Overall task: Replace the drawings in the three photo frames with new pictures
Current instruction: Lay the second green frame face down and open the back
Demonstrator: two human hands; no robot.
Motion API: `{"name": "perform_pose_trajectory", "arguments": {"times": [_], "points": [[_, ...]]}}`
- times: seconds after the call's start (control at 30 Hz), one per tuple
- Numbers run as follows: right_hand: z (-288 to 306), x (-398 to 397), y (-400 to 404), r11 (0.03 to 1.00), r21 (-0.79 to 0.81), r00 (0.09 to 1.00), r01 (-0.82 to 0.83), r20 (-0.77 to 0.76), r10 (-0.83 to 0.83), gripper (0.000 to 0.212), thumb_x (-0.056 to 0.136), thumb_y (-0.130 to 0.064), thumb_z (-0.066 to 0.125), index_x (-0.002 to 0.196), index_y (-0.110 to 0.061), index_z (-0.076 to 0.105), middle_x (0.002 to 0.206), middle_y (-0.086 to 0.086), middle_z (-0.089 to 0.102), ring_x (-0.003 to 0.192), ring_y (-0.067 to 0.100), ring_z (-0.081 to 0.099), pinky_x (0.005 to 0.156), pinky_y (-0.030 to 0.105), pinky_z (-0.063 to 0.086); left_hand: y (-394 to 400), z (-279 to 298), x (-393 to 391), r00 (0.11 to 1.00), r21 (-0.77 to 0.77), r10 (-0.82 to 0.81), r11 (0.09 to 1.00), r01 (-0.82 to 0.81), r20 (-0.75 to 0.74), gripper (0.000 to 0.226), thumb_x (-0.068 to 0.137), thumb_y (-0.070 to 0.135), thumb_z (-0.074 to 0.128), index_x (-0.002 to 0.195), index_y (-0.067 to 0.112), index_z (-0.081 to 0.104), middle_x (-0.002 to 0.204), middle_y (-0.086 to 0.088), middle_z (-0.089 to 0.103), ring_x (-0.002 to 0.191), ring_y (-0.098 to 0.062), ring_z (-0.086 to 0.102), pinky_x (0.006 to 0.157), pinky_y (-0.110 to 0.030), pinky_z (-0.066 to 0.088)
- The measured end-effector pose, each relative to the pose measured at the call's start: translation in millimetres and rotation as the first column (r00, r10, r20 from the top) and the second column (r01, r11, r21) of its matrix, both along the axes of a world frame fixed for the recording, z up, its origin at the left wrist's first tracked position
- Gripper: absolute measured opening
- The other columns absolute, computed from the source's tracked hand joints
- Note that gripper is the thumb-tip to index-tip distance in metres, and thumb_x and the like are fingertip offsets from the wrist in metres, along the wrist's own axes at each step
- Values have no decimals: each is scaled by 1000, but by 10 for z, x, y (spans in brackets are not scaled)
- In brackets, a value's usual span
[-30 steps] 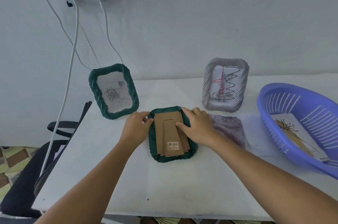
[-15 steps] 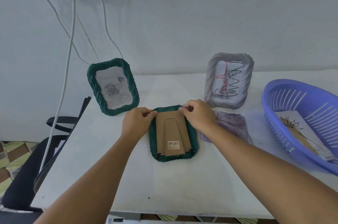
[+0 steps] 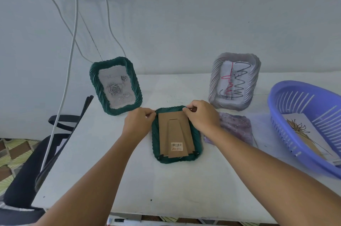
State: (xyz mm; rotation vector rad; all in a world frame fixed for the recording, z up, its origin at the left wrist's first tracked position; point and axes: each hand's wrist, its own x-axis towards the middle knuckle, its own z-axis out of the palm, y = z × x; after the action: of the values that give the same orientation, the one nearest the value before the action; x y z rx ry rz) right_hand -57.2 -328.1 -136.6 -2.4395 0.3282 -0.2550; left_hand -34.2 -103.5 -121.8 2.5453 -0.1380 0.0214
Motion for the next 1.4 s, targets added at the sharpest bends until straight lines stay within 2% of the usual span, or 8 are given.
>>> {"name": "perform_pose_trajectory", "arguments": {"times": [0.4, 0.53, 0.6, 0.77, 0.93, 1.03, 1.17, 1.4], "points": [[64, 58, -155, 990, 48, 988, -135, -69, 138, 14, 96, -30, 63, 94, -30, 76, 95, -13, 76, 87, 10, 70, 82, 39, 60, -10, 12, -4, 1000, 39, -10, 999, 10, -8, 26, 103, 29, 54, 116, 25, 77, 111, 8, 75, 94, -13, 63, 77, -27, 44], [165, -114, -139, 978, 29, 979, -206, 15, 206, 27, 99, -32, 63, 124, -26, 71, 107, -4, 69, 96, 15, 65, 87, 37, 55, 26, 116, -176, 999, -56, -6, 998, 4, -43, 44, 101, 41, 57, 143, 26, 57, 119, 5, 71, 101, -15, 65, 88, -31, 50], [217, -362, -177, 966, -13, 961, -258, 98, 258, 36, 96, -35, 67, 132, -28, 66, 105, -5, 62, 96, 14, 62, 86, 35, 52, 102, 172, -419, 999, -83, 22, 996, -24, -34, 55, 97, 50, 61, 147, 31, 49, 111, 8, 68, 93, -11, 65, 84, -35, 55], [205, -979, -315, 922, -87, 923, -378, 43, 383, 37, 91, -46, 70, 127, -36, 68, 97, -16, 61, 87, 9, 61, 82, 34, 52, 251, 173, -982, 993, -91, 64, 993, -72, -95, 25, 90, 47, 71, 110, 34, 69, 85, 17, 69, 77, -1, 63, 62, -18, 44], [99, -988, -314, 911, -123, 919, -394, -25, 394, 45, 86, -53, 72, 127, -34, 69, 113, -8, 70, 107, 17, 61, 96, 44, 48, 213, 100, -964, 989, -180, 74, 979, -97, -132, 1, 89, 36, 75, 90, 35, 75, 81, 15, 71, 79, -2, 65, 63, -18, 46], [96, -914, -315, 917, -95, 922, -387, -27, 386, 46, 85, -57, 70, 127, -37, 68, 113, -10, 68, 108, 16, 60, 99, 46, 46, 199, 87, -880, 988, -183, 81, 978, -104, -129, 10, 91, 36, 74, 97, 29, 76, 82, 14, 71, 80, -1, 64, 63, -19, 46], [3, -970, -339, 910, 6, 907, -415, 83, 413, 44, 81, -69, 61, 113, -42, 72, 108, -20, 61, 108, 10, 57, 99, 47, 45, 210, 67, -985, 994, -278, 31, 959, -60, -106, 29, 90, 43, 72, 116, 39, 61, 94, 13, 68, 77, -4, 64, 62, -17, 46], [-42, -1032, -408, 879, 50, 880, -475, 42, 473, 40, 68, -80, 66, 101, -57, 69, 113, -21, 49, 118, 9, 46, 111, 48, 33, 371, -57, -1153, 973, -261, -221, 945, 196, -68, 30, 77, 40, 84, 104, 49, 73, 116, 20, 55, 111, -1, 54, 88, -6, 38]]}}
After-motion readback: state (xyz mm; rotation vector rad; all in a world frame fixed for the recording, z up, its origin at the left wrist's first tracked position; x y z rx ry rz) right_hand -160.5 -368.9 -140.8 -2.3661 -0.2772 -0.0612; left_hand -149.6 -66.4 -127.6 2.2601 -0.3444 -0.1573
